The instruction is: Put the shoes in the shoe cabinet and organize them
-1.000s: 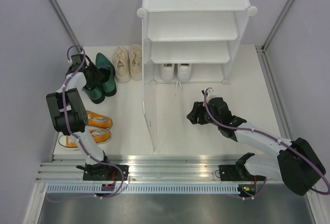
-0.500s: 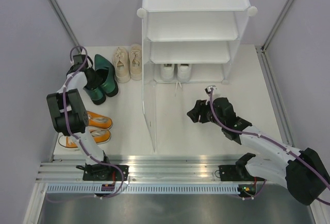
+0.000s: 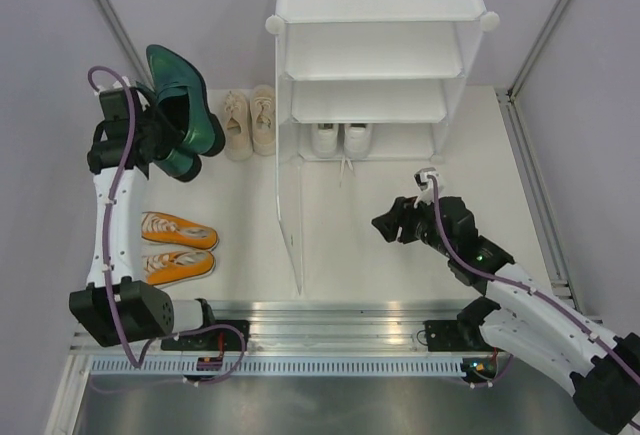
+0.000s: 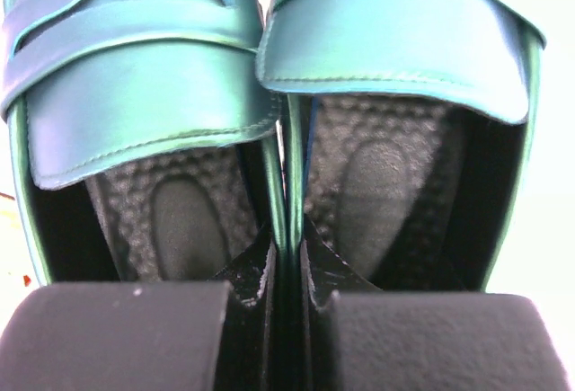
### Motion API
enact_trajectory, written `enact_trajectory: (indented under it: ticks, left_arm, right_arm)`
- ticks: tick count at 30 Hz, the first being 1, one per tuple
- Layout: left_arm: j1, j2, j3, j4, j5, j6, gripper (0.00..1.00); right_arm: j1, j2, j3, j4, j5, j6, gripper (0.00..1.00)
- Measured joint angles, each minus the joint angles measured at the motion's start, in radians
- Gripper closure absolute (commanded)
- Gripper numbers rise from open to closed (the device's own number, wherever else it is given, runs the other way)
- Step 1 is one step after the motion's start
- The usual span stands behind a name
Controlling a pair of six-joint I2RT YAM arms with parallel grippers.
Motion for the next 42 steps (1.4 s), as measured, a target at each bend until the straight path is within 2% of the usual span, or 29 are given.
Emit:
enact_trajectory:
  ticks: [4, 8, 11, 16, 25, 31, 38, 42]
  left_arm:
    - [-0.07, 0.002, 0.201, -0.155, -0.022, -0.017, 0.98]
    - [-0.2, 0.014, 0.535, -0.29, -0.033, -0.026, 0.98]
    - [-0.256, 0.009, 0.759, -0.287, 0.019, -0.04, 0.98]
    - [-0.257, -0.054, 0.916, -0.252, 0.114, -0.084, 0.98]
    - [-0.253, -0.123, 0.961, -0.284, 0.322, -0.199, 0.98]
    - [-0.225, -0.189, 0.875, -0.322, 0.476, -0.232, 0.98]
    - [-0.198, -0.349, 0.765, -0.333, 0.562, -0.267, 0.98]
    - [-0.191, -0.452, 0.715, -0.328, 0.62, -0.287, 0.98]
  right_arm:
    - [0.0, -0.089, 0.011, -0.095, 0.013, 0.005, 0.39]
    - [0.0, -0.171, 0.063, -0.176, 0.037, 0.015, 0.39]
    - [0.0, -0.214, 0.118, -0.231, 0.062, 0.016, 0.39]
    - [0.0, -0.249, 0.213, -0.323, 0.108, 0.014, 0.39]
    - [0.0, -0.284, 0.328, -0.451, 0.192, 0.006, 0.38]
    - [-0.001, -0.297, 0.388, -0.517, 0.229, 0.006, 0.38]
    - [-0.001, -0.317, 0.424, -0.574, 0.269, 0.007, 0.38]
    - [-0.001, -0.322, 0.449, -0.61, 0.272, 0.007, 0.41]
